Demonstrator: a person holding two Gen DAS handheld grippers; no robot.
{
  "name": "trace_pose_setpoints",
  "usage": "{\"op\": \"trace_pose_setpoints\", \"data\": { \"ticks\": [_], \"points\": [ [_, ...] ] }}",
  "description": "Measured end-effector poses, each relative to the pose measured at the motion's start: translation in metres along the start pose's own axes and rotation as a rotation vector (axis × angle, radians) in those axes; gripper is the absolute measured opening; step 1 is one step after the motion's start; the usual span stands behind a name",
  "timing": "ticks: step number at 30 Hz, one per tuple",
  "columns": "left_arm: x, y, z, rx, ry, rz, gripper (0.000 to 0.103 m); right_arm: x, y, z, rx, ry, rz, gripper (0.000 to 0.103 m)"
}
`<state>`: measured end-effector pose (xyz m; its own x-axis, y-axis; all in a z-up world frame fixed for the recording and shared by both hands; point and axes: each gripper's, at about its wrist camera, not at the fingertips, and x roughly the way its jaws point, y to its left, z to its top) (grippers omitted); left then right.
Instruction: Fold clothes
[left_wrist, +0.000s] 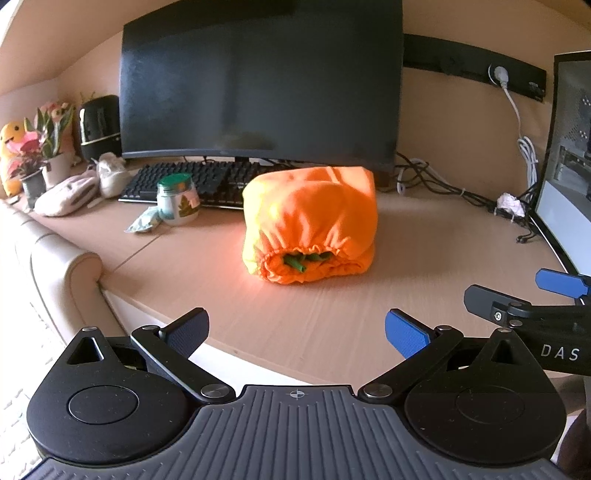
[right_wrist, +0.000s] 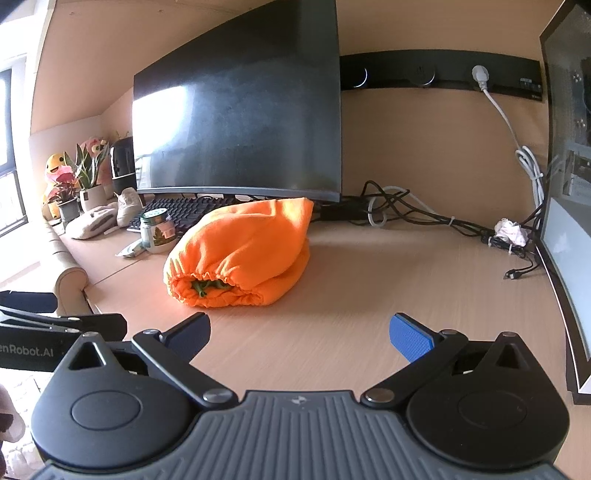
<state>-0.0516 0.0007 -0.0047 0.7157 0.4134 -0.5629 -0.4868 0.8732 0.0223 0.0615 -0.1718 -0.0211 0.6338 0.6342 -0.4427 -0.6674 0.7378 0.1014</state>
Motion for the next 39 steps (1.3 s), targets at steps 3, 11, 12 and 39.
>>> {"op": "trace_pose_setpoints", "data": {
  "ticks": [3, 11, 12, 39],
  "points": [
    [0.002, -0.001, 0.0, -0.003, 0.009, -0.004, 0.103, 0.001, -0.001, -0.001, -0.001, 0.006, 0.0, 0.103],
    [0.007, -0.007, 0.002, 0.003, 0.026, -0.011, 0.103, 0.004, -0.006, -0.002, 0.011, 0.016, -0.007, 0.103],
    [0.008, -0.008, 0.002, 0.003, 0.027, -0.011, 0.103, 0.005, -0.007, -0.003, 0.014, 0.017, -0.008, 0.103],
    [0.007, -0.011, -0.004, -0.012, 0.058, 0.018, 0.103, 0.006, -0.015, -0.009, 0.028, 0.043, 0.003, 0.103]
  ]
}}
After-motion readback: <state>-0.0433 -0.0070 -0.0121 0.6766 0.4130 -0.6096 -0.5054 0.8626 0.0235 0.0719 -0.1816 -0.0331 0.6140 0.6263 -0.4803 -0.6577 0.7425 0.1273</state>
